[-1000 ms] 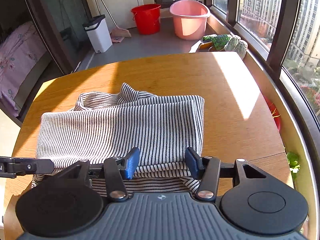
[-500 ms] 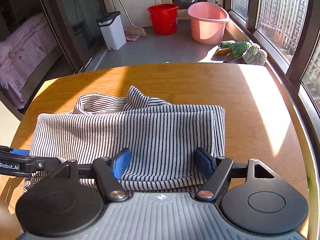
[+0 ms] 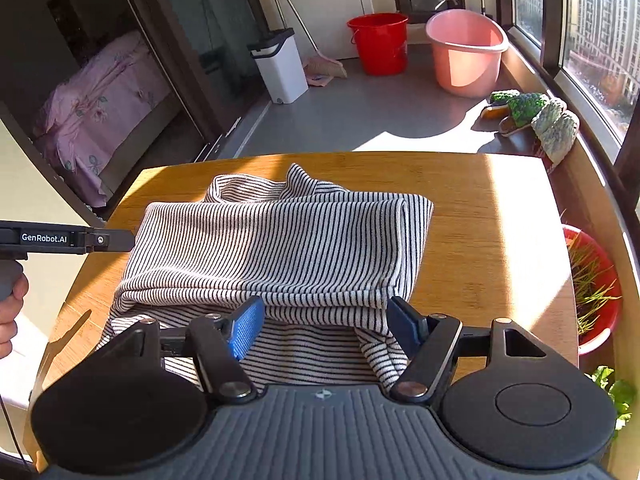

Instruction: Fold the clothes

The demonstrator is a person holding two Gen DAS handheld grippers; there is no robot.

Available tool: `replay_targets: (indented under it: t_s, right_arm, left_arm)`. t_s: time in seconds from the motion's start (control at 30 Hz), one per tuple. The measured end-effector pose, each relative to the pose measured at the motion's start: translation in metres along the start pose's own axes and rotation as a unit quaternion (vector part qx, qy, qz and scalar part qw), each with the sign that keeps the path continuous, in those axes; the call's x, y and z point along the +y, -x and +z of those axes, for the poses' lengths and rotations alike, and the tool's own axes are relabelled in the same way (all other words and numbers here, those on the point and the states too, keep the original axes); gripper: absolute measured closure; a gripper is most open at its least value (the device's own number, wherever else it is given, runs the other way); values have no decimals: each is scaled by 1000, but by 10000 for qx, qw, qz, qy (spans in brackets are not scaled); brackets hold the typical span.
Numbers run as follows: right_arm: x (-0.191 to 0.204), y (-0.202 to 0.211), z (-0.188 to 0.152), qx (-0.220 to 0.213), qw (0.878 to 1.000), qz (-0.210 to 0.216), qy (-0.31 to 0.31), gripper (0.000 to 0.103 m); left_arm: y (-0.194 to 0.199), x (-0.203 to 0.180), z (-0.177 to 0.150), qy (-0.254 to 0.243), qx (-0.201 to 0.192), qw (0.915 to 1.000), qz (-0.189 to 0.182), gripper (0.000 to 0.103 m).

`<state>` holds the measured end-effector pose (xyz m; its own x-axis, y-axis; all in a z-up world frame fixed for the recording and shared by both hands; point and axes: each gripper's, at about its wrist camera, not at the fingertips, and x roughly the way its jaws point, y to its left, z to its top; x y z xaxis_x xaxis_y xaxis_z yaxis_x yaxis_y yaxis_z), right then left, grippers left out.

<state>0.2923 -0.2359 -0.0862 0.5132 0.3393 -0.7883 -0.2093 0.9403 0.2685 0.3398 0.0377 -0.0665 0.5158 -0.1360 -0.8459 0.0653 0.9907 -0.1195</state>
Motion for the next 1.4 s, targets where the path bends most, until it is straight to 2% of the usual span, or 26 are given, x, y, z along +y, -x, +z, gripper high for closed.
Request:
replay_targets:
  t_s: [0.1, 0.13, 0.23, 0.3, 0.4, 0.57, 0.63, 0.7, 0.83, 1.0, 1.1, 1.13, 1.17, 1.23, 1.27, 1.33, 1.37, 1.4]
  right_arm:
    - [6, -10, -37, 681, 9975, 178, -19, 33]
    - [9, -9, -46, 640, 9978, 153, 16, 32]
    - [23, -4, -63, 538, 9983, 67, 221, 18]
    - [30, -2, -70, 505, 9985, 25, 186, 0]
    - [39, -3, -76, 448, 9988, -214, 42, 0]
    - [53, -7, -82, 471, 9968, -578, 271, 0]
    - [56, -8, -82, 512, 9958, -690, 322, 0]
    - [57, -10, -80, 572, 9951, -738, 332, 0]
    - [60, -14, -77, 741, 9930, -758, 527, 0]
    - [65, -18, -77, 933, 9878, -689, 1040, 0]
    - [64, -14, -75, 987, 9869, -506, 1170, 0]
    - [60, -10, -72, 956, 9884, -381, 1119, 0]
    - [54, -1, -64, 718, 9913, -332, 1050, 0]
    - [40, 18, -48, 219, 9953, -242, 910, 0]
    - [34, 27, -40, -30, 9963, -197, 839, 0]
    - [17, 33, -17, -363, 9965, -377, 651, 1]
    - [9, 36, -5, -527, 9960, -470, 557, 6]
    - [-2, 33, 7, -550, 9967, -461, 383, 16]
  left_arm:
    - [1, -17, -30, -28, 212, 9988, -431, 20]
    - [-5, -22, -39, -43, 295, 9987, -424, 20]
    - [-25, -26, -56, 24, 569, 9981, -222, 20]
    - [-29, -21, -60, -34, 460, 9988, -138, 21]
    - [-32, -15, -56, -171, 481, 9987, -94, 22]
    - [-33, -16, -56, -423, 492, 9979, -55, 21]
    - [-33, -19, -59, -489, 463, 9977, -21, 19]
    - [-35, -23, -62, -530, 460, 9975, -16, 11]
    - [-38, -31, -65, -567, 472, 9973, 37, 0]
    - [-40, -36, -67, -648, 456, 9968, 133, 0]
    - [-32, -33, -65, -564, 516, 9971, 3, 0]
    - [-26, -30, -62, -456, 522, 9975, -105, 0]
    - [-21, -27, -60, -348, 528, 9978, -212, 0]
    - [-2, -14, -53, -9, 232, 9988, -427, 0]
    - [1, -5, -47, 198, 141, 9988, -435, 0]
    - [0, 14, -32, 656, 79, 9970, -408, 0]
    - [-5, 24, -23, 906, 113, 9951, -385, 0]
    - [-13, 34, -13, 1147, 163, 9926, -354, 4]
